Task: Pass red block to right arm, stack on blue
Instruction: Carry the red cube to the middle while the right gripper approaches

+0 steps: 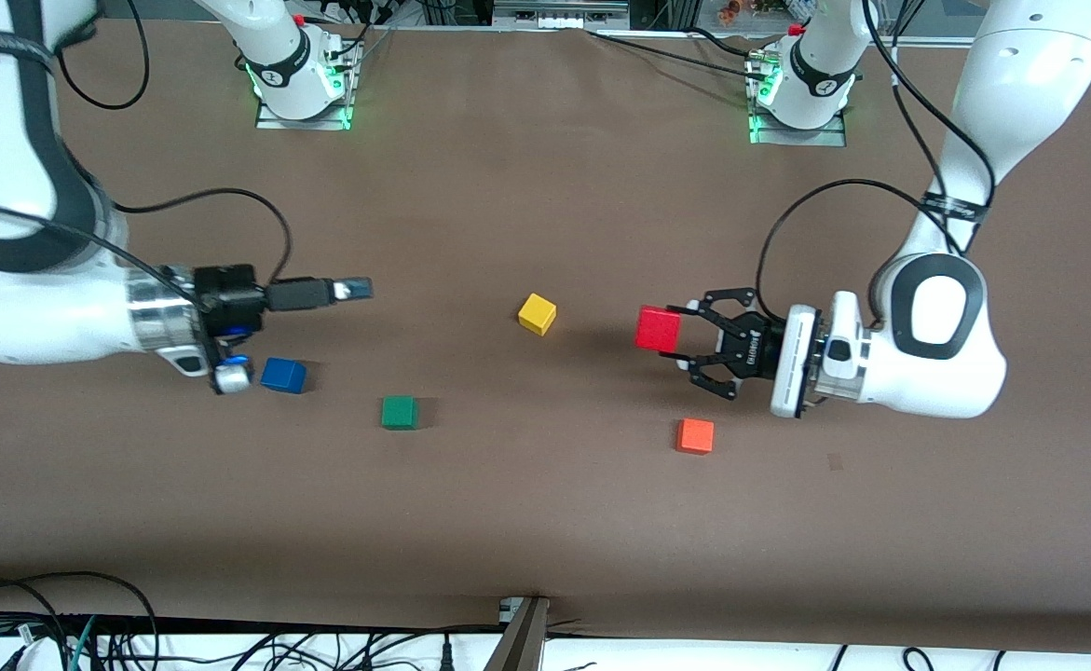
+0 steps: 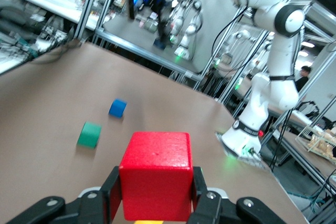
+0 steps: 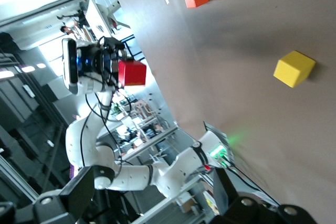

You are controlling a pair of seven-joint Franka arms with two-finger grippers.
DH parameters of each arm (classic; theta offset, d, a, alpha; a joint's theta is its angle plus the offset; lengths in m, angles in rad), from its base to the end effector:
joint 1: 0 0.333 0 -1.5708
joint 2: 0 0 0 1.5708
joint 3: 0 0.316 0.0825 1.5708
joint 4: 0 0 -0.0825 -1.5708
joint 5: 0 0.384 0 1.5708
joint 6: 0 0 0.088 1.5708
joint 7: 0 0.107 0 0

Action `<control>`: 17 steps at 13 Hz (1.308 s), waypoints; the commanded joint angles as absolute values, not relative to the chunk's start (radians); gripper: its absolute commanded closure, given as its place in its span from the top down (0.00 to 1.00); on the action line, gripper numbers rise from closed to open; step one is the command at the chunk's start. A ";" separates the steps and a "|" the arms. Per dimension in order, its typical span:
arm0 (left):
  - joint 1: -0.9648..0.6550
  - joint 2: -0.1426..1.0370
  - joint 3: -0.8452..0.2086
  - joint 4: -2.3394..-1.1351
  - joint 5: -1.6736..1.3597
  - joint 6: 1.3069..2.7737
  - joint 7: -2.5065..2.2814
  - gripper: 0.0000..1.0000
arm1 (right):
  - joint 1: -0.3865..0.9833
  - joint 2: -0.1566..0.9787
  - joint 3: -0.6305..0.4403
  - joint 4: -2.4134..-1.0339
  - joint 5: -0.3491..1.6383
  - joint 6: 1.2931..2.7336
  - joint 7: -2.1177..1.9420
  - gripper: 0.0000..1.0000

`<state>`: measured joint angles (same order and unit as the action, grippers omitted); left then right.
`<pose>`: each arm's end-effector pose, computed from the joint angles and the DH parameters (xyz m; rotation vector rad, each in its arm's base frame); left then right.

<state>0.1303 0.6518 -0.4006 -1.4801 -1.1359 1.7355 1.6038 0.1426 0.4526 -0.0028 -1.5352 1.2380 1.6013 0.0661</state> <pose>0.6662 -0.2116 0.3583 1.4133 -1.1667 0.6109 0.6462 0.1908 0.4328 -1.9058 0.2351 0.5066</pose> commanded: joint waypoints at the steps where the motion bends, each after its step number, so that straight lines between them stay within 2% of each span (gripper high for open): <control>1: 0.056 0.685 -0.405 -1.451 -1.288 1.732 1.690 0.00 | 0.224 0.431 -0.002 -1.612 1.337 1.736 -0.003 1.00; 2: 0.023 0.687 -0.403 -1.451 -1.355 1.755 1.734 0.00 | 0.235 0.428 0.008 -1.632 1.383 1.796 -0.017 1.00; 5: -0.024 0.684 -0.403 -1.451 -1.439 1.836 1.772 0.00 | 0.241 0.408 0.131 -1.664 1.506 2.012 -0.017 1.00; 10: -0.074 0.690 -0.405 -1.453 -1.477 1.903 1.776 0.00 | 0.241 0.362 0.164 -1.729 1.560 2.135 -0.002 1.00; 13: -0.094 0.692 -0.403 -1.454 -1.503 1.933 1.776 0.00 | 0.242 0.342 0.227 -1.740 1.560 2.304 0.009 1.00; 17: -0.092 0.692 -0.403 -1.463 -1.502 1.931 1.776 0.00 | 0.241 0.316 0.236 -1.782 1.554 2.301 -0.026 1.00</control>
<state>-0.0844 0.6806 -0.4046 -1.4787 -1.4713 1.9267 1.7538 0.2502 0.3643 0.2279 -1.7181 1.5295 2.2907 0.0059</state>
